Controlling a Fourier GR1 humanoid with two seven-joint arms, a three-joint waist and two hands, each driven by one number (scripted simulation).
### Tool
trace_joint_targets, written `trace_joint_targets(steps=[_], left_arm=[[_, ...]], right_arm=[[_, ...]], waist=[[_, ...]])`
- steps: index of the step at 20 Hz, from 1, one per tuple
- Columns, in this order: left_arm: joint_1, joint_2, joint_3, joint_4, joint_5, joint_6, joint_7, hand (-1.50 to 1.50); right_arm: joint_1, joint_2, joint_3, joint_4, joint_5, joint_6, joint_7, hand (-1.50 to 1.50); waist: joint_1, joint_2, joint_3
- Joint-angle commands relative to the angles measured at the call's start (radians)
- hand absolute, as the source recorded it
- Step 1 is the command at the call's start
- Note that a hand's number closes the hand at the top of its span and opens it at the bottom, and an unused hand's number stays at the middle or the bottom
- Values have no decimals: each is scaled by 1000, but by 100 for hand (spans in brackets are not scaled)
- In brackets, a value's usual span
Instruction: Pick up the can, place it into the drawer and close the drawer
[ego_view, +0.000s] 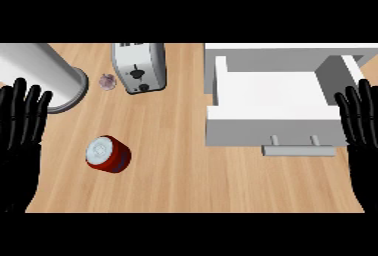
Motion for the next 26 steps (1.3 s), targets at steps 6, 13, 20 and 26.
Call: trace_joint_targets(steps=[6, 13, 20, 26], left_arm=[[-62, 110, -282, -21, 410, -520, -60, -150], [32, 511, -95, 184, 649, -923, -34, -150], [2, 651, 43, 393, 782, -1156, -87, -150], [-85, 600, 32, 515, 774, -1163, -12, -150]], right_arm=[[-59, -8, 15, -6, -9, 20, -25, -150], [56, 14, -17, 67, 16, -40, 122, -150], [190, -8, -37, -27, -37, 23, 133, -150], [166, -16, -82, 13, -55, 45, 101, -150]], waist=[[-84, -17, -28], [-22, -14, -22], [-19, -21, -20], [-14, -20, -20]])
